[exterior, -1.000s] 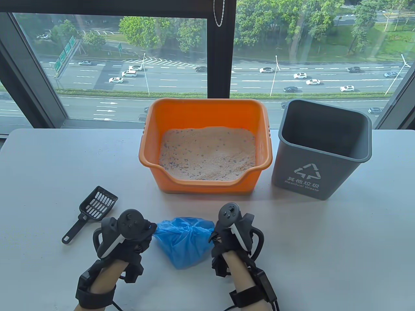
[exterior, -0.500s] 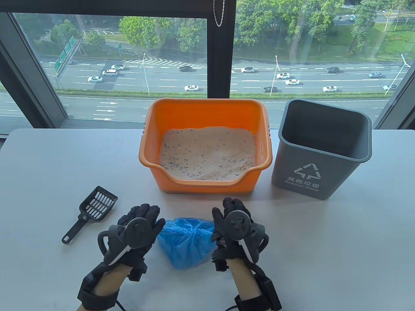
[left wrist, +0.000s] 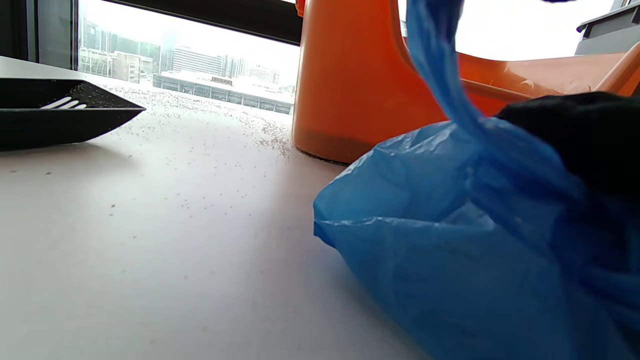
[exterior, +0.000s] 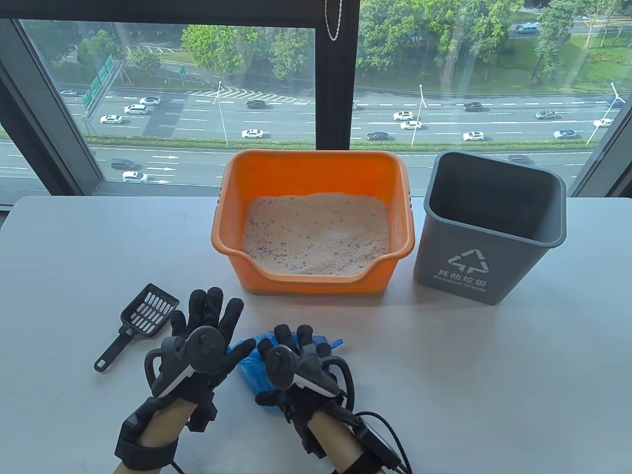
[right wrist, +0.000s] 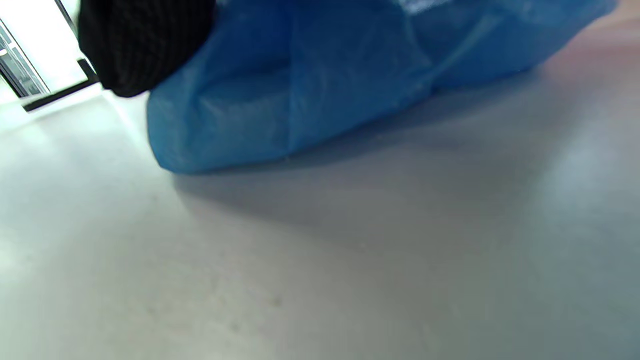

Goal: Scoop cat litter

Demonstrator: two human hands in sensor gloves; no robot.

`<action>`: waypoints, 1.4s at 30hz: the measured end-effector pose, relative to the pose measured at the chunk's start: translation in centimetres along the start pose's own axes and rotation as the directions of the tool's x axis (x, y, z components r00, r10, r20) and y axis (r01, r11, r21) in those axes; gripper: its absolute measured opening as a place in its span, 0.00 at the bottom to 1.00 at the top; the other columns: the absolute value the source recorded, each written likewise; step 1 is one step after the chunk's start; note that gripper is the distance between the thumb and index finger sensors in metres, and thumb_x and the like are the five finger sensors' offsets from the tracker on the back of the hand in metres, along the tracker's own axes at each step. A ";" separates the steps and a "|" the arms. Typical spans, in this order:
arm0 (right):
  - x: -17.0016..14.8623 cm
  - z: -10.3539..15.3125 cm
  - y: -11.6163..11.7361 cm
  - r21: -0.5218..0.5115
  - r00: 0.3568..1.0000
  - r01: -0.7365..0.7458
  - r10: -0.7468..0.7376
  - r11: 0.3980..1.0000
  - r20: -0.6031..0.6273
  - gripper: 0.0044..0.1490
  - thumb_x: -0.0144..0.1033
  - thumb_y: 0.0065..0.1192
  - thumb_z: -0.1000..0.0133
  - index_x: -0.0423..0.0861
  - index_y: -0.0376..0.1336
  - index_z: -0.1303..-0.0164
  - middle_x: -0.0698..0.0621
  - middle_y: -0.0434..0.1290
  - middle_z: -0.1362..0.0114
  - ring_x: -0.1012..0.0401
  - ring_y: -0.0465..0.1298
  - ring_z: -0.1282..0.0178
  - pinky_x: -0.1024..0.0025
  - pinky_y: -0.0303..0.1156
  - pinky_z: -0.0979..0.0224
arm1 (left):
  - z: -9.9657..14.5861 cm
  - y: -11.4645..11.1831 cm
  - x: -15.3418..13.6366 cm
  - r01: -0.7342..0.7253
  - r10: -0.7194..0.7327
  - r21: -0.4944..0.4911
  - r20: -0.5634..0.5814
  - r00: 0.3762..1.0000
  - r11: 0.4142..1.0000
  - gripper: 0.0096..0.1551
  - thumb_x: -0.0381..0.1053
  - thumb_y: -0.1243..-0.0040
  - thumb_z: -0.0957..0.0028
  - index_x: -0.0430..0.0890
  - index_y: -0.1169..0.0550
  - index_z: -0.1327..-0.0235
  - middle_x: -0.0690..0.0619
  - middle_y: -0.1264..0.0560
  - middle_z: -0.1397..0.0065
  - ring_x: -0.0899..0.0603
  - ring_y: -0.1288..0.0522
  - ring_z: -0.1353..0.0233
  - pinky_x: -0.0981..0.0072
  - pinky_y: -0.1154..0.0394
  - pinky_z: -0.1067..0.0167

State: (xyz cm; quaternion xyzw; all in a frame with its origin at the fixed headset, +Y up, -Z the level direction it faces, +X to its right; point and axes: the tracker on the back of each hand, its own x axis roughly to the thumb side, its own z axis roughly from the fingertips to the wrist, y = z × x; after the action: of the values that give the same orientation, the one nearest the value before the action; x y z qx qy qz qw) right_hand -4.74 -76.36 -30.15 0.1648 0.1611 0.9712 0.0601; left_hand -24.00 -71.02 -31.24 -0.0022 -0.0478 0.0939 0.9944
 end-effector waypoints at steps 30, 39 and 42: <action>-11.1 5.1 -16.3 -0.427 0.915 0.385 -0.398 0.818 0.063 0.26 0.36 0.58 0.52 0.47 0.69 0.44 0.44 0.78 0.59 0.64 0.74 0.83 0.77 0.68 0.82 | -0.4 -0.6 -0.3 0.067 -0.073 -0.128 -0.041 0.996 0.990 0.52 0.83 0.60 0.57 0.73 0.64 0.23 0.67 0.78 0.18 0.48 0.87 0.21 0.34 0.78 0.32; -18.0 7.0 -30.6 -0.718 0.895 0.110 -0.382 0.687 -0.229 0.26 0.36 0.57 0.51 0.48 0.67 0.41 0.43 0.77 0.56 0.63 0.75 0.80 0.77 0.69 0.79 | -0.3 -0.6 -0.3 0.072 -0.078 -0.119 -0.048 0.996 0.990 0.52 0.82 0.60 0.57 0.73 0.62 0.22 0.66 0.77 0.17 0.48 0.86 0.20 0.34 0.78 0.32; -20.6 6.6 -32.9 -0.798 0.824 0.081 -0.490 0.598 -0.284 0.27 0.36 0.56 0.50 0.48 0.65 0.39 0.43 0.76 0.53 0.62 0.75 0.78 0.76 0.70 0.77 | -0.3 -0.6 -0.3 0.073 -0.080 -0.122 -0.055 0.995 0.990 0.52 0.82 0.60 0.56 0.72 0.62 0.22 0.66 0.77 0.17 0.48 0.86 0.20 0.34 0.78 0.32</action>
State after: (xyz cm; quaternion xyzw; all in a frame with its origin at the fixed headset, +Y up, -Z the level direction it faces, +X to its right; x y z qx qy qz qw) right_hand 18.89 -46.99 -41.35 -0.1486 -0.2240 0.9323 0.2421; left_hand -24.13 -71.65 -31.55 -0.0628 -0.0238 0.0525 0.9964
